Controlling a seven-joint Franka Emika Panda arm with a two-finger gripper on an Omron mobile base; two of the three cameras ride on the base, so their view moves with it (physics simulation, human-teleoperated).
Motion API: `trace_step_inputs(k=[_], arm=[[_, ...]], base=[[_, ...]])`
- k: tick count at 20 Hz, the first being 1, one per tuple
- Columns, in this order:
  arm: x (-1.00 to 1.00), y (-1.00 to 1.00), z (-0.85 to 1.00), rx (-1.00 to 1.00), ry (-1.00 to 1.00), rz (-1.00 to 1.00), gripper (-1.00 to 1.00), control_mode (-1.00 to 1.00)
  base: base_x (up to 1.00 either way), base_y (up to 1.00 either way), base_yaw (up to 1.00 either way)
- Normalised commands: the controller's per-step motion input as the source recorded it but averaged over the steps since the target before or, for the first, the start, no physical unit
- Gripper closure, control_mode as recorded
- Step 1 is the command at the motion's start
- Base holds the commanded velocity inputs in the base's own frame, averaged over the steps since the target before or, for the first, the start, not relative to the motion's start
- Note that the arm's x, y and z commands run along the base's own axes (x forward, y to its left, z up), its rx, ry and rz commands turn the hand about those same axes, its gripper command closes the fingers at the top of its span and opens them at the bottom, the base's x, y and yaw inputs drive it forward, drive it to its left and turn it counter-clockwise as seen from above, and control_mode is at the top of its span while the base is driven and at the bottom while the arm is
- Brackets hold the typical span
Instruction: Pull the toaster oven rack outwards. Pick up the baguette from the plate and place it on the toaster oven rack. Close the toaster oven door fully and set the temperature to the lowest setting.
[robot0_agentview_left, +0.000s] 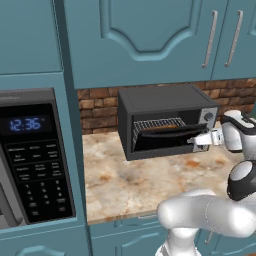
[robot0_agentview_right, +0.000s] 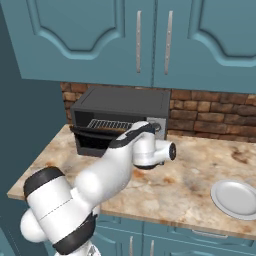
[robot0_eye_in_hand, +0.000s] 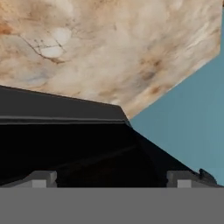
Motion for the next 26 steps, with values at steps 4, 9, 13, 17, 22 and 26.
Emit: trace_step_inputs(k=[4,9,13,17,22,26], arm=[[0.19,0.98,0.74,0.0,0.02,-0.34,-1.0,-1.0],[0.22,0.89,0.66,0.0,0.0,-0.38,-1.0,-1.0],[0.31,0.76,0.45,0.0,0.0,-0.4,-1.0,-1.0],[0.46,0.57,0.22,0.0,0.0,-0.38,-1.0,-1.0],[0.51,0.36,0.24,0.0,0.0,-0.34,-1.0,-1.0],[0.23,0.22,0.49,0.0,0.04,-0.34,-1.0,-1.0]], base=[[0.0,0.0,0.0],[0.0,0.0,0.0],[0.0,0.0,0.0],[0.0,0.0,0.0],[0.0,0.0,0.0],[0.0,0.0,0.0]])
